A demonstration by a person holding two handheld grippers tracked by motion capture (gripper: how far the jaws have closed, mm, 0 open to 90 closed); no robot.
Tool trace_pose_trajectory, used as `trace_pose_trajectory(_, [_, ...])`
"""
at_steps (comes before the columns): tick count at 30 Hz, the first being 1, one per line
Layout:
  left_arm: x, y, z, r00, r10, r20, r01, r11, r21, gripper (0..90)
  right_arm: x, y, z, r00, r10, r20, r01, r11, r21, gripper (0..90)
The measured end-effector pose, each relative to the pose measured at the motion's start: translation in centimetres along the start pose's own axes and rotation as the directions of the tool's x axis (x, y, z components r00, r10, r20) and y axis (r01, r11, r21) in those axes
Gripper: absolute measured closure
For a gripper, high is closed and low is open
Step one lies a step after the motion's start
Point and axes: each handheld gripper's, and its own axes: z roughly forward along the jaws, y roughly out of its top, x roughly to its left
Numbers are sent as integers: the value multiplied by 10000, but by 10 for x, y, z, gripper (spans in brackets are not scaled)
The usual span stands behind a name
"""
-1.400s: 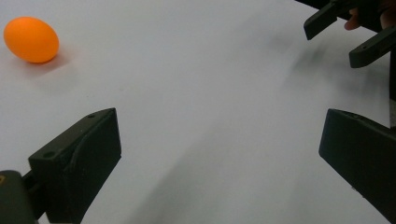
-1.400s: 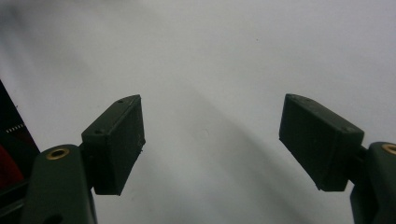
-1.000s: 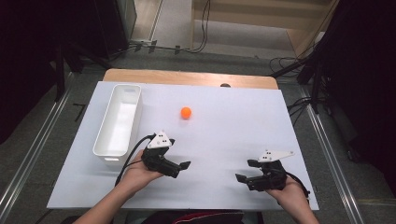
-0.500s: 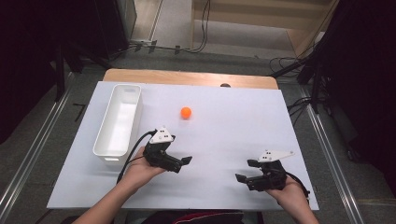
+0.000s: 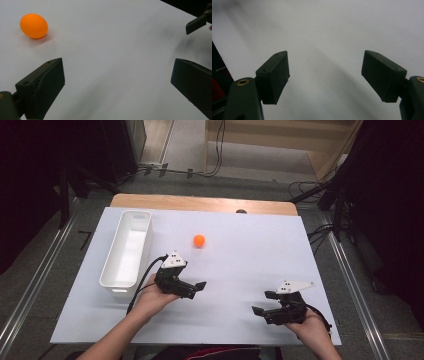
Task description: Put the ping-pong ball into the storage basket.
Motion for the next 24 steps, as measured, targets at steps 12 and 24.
trace_pose_trajectory(12, [4, 6, 5, 9998, -25, -199, 26, 10000, 56, 0, 0, 0, 0, 10000, -28, -24, 28, 10000, -2, 207])
trace_pose_trajectory(24, [15, 10, 11, 9986, -252, -466, 252, 9997, 13, 0, 1, 0, 0, 10000, -12, -42, 12, 10000, -18, 207])
